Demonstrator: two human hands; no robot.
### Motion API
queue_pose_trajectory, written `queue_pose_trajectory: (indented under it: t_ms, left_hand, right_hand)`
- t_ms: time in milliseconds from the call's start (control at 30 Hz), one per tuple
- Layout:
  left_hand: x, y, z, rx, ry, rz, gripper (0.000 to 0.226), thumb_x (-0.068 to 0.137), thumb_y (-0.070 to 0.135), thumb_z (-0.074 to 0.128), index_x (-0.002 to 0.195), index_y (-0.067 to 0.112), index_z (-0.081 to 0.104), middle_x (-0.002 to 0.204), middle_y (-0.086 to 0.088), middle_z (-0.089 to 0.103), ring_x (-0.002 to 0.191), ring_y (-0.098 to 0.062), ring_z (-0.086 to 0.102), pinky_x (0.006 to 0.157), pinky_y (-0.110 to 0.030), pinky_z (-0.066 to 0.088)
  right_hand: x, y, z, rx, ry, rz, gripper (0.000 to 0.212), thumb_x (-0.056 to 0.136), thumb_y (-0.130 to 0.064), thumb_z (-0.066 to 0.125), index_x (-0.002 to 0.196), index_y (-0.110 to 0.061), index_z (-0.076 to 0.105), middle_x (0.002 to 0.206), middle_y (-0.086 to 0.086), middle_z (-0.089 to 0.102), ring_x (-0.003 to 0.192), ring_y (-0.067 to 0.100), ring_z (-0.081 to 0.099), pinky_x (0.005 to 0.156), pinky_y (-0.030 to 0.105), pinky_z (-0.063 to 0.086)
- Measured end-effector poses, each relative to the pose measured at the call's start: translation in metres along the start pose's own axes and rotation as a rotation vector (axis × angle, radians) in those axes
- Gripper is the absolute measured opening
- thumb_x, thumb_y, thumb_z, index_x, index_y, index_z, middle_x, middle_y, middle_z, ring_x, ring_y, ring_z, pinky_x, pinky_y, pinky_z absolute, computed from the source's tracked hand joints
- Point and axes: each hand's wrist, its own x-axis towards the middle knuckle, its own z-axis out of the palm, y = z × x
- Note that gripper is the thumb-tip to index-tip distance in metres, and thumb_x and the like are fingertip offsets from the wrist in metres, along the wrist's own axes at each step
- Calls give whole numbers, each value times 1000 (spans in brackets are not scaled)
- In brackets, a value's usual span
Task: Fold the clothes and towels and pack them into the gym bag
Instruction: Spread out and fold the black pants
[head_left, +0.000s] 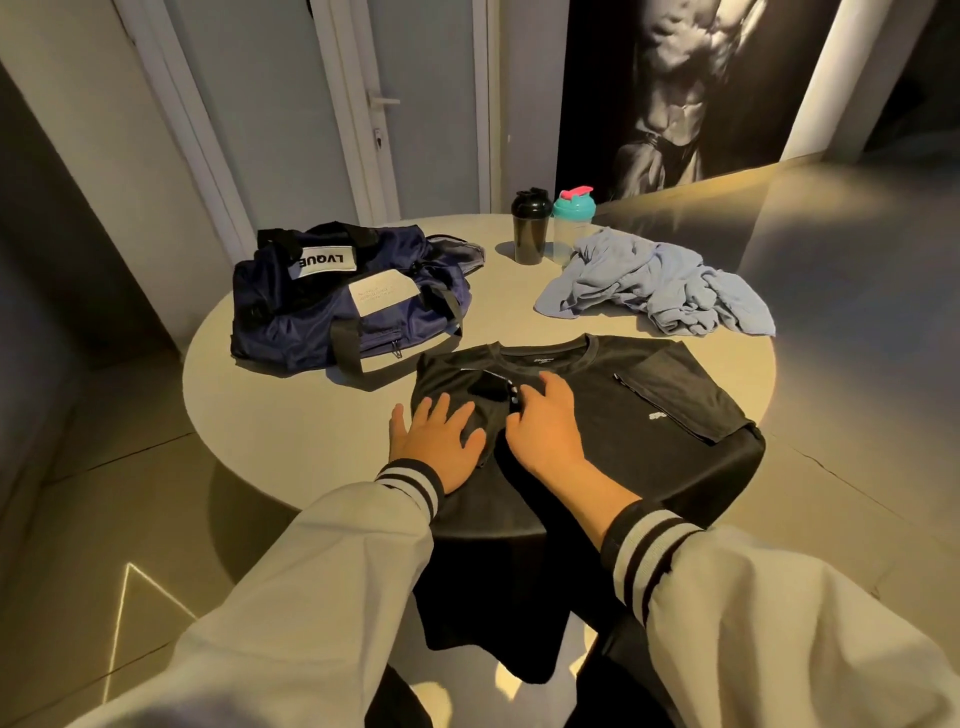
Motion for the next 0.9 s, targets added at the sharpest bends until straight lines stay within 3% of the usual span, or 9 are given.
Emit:
queue_pose_trajectory:
  t_ms: [100,200,333,567,767,833,900]
  left_hand:
    - [4,10,-6,63,-68,-67,58,103,53,15,158,38,8,168,-4,2,154,-30,1,121,-57,-7]
    - [9,37,-17,115,-85,-38,56,104,40,25,159,32,12,168,-4,4,153,-32,2,121,-57,-5]
    - [18,66,-19,-46,-40,96,56,103,32,32,157,23,25,167,-3,14,150,-28,16,121,-48,17]
    - [34,75,-21,-140,-140,-26,63,98,53,31,157,39,16,168,4,5,150,-30,7,117,-54,8]
    - [40,77,-10,-180,-57,-1,53,103,38,27,156,38,20,167,3,12,150,-26,12,121,-53,7]
    - [45,73,-11,-275,-16,-11,51,105,33,28,155,37,24,165,3,18,149,-25,15,120,-52,9]
    - [50,70,-16,-314,74,10,47,105,26,32,152,37,34,163,4,26,147,-24,20,119,-50,13]
  right_hand:
    - [3,20,-12,-139,-63,-6,43,96,-27,52,135,-8,57,143,13,45,134,32,38,110,41,36]
    - [5,33,-17,-202,-166,11,41,97,-31,50,134,-15,59,138,12,49,126,33,46,105,44,41]
    - [9,43,-18,-48,-215,37,46,98,-19,48,144,-14,50,142,15,49,129,34,45,105,43,42]
    - [13,65,-24,2,-206,7,41,96,-15,52,137,-13,58,138,10,50,129,28,46,109,36,39]
    - [13,69,-26,86,-162,-56,38,97,-9,51,133,-15,63,134,7,58,125,23,52,107,33,40]
    - [18,77,-34,98,-94,-35,38,95,-8,51,129,-16,66,130,5,63,122,22,55,105,35,43]
    - [27,90,-40,67,28,36,34,93,-9,49,117,-18,71,116,4,70,111,24,62,94,39,51]
